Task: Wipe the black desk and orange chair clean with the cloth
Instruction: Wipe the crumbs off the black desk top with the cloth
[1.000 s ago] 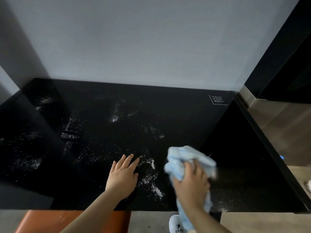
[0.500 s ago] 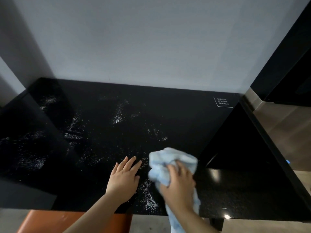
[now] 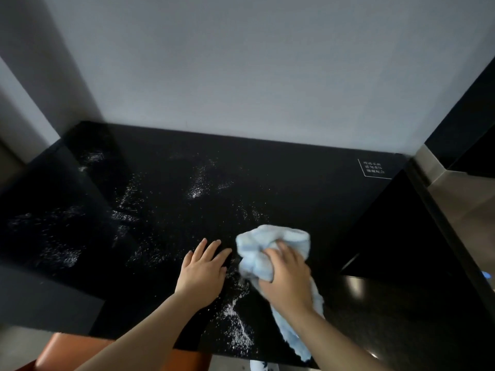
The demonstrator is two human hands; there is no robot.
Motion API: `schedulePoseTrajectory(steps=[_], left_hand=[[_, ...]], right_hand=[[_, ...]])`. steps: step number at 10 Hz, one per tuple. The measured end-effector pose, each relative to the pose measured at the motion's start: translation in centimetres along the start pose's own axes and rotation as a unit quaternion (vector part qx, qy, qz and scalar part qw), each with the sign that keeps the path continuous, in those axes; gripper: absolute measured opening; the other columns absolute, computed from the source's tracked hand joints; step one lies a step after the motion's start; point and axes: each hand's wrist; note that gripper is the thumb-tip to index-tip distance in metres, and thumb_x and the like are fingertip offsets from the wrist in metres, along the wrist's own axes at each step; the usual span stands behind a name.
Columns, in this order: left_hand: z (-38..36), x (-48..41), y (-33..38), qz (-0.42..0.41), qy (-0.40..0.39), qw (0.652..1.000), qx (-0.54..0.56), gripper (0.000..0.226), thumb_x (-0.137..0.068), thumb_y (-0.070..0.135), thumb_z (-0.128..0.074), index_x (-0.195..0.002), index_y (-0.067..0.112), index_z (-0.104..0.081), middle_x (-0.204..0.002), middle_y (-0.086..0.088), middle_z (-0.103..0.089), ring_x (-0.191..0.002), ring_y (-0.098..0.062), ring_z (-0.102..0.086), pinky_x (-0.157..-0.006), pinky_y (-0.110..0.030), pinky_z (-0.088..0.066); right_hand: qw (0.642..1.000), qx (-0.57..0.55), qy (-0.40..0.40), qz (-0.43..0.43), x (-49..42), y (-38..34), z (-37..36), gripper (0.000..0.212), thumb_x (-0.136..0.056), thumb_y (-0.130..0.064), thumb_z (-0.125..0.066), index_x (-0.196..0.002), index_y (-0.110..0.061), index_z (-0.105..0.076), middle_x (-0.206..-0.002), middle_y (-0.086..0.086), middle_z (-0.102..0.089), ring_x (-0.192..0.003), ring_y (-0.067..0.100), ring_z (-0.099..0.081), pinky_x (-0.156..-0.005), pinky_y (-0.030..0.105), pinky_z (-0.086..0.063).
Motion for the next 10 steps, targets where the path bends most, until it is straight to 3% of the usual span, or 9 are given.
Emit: schedulePoseTrajectory(steps=[1,3,4,5,6,7,8,9,10], left_hand=[[0.2,-1.1,0.4,0.030,0.008,0.999,0.010,0.055,-0.099,0.036,-0.029,-0.149,0.037,-0.005,-0.158,0.010,-0.003,-0.145,-0.017,0.008,-0.116,-0.040,-0.001],[0.4,-3.4,1.9,0.083,0.000,0.996,0.035,0.052,-0.099,0.040,-0.029,-0.148,0.035,-0.011,-0.157,0.008,-0.001,-0.145,-0.022,0.011,-0.115,-0.048,0.002],[0.2,-4.3,2.7,0.125,0.019,0.990,0.055,0.049,-0.099,0.042,-0.029,-0.146,0.038,-0.018,-0.156,0.009,-0.008,-0.145,-0.021,0.007,-0.115,-0.051,0.000],[0.4,-5.3,3.4,0.163,0.045,0.984,0.051,0.047,-0.097,0.042,-0.032,-0.143,0.040,-0.024,-0.152,0.010,-0.016,-0.143,-0.023,-0.002,-0.113,-0.055,-0.006],[0.5,-6.6,4.4,0.178,0.034,0.982,0.058,0.046,-0.098,0.042,-0.030,-0.143,0.040,-0.022,-0.154,0.008,-0.010,-0.143,-0.025,0.002,-0.109,-0.063,-0.005],[1.0,-7.9,4.7,0.181,0.007,0.981,0.063,0.047,-0.099,0.042,-0.027,-0.144,0.041,-0.016,-0.157,0.008,0.000,-0.143,-0.027,0.011,-0.105,-0.069,-0.002],[1.3,-8.8,4.9,0.197,-0.010,0.978,0.067,0.049,-0.099,0.044,-0.026,-0.145,0.042,-0.011,-0.157,0.007,0.004,-0.143,-0.031,0.014,-0.102,-0.072,0.000],[1.2,-9.0,5.3,0.198,-0.009,0.979,0.045,0.051,-0.098,0.046,-0.026,-0.146,0.041,-0.009,-0.157,0.004,0.005,-0.142,-0.032,0.015,-0.101,-0.073,-0.002],[1.2,-9.8,4.4,0.157,0.015,0.987,-0.015,0.054,-0.098,0.048,-0.026,-0.147,0.038,-0.006,-0.157,0.002,0.006,-0.142,-0.032,0.016,-0.107,-0.067,-0.008]], right_hand=[[0.999,0.009,0.005,0.040,-2.0,3.4,0.6,0.027,-0.073,-0.031,-0.065,-0.098,-0.026,-0.060,-0.107,-0.009,-0.061,-0.099,0.021,-0.061,-0.071,0.038,-0.049],[0.981,0.021,-0.009,-0.194,-8.5,9.5,2.8,0.043,-0.087,-0.037,-0.048,-0.128,-0.029,-0.036,-0.138,-0.001,-0.040,-0.124,0.023,-0.041,-0.091,0.047,-0.045],[0.981,-0.116,-0.060,-0.144,-8.3,6.1,2.8,0.034,-0.094,-0.040,-0.020,-0.104,-0.036,-0.053,-0.116,-0.011,-0.058,-0.107,0.006,-0.050,-0.079,0.021,-0.044],[0.991,-0.018,-0.133,0.004,-6.1,4.8,1.8,0.092,-0.073,-0.064,0.017,-0.100,-0.037,-0.066,-0.113,-0.012,-0.064,-0.107,0.004,-0.056,-0.091,0.020,-0.037],[0.993,0.040,-0.001,0.108,-8.2,7.1,1.0,0.043,-0.088,-0.044,-0.017,-0.088,-0.043,-0.060,-0.089,-0.016,-0.066,-0.086,0.001,-0.060,-0.073,0.028,-0.049],[0.992,-0.009,0.048,-0.113,-11.3,11.4,2.7,0.018,-0.084,-0.029,-0.049,-0.099,-0.028,-0.058,-0.099,-0.005,-0.062,-0.090,0.017,-0.061,-0.071,0.039,-0.051],[0.976,0.005,0.037,-0.215,-13.6,13.4,3.1,0.024,-0.086,-0.026,-0.046,-0.106,-0.017,-0.055,-0.109,0.004,-0.058,-0.095,0.023,-0.058,-0.076,0.044,-0.052],[0.995,-0.049,-0.061,-0.060,-14.1,11.5,3.0,0.014,-0.082,-0.026,-0.056,-0.096,-0.030,-0.057,-0.099,-0.011,-0.054,-0.092,0.000,-0.049,-0.084,0.022,-0.044],[0.968,0.244,0.015,0.051,-16.4,13.7,2.9,0.023,-0.091,-0.026,-0.034,-0.086,-0.008,-0.047,-0.085,0.016,-0.035,-0.087,-0.014,-0.043,-0.079,0.008,-0.034]])
Point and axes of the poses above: each hand's wrist, its own x-axis away from the middle knuckle, its own z-axis out of the back of the hand, y = z × x
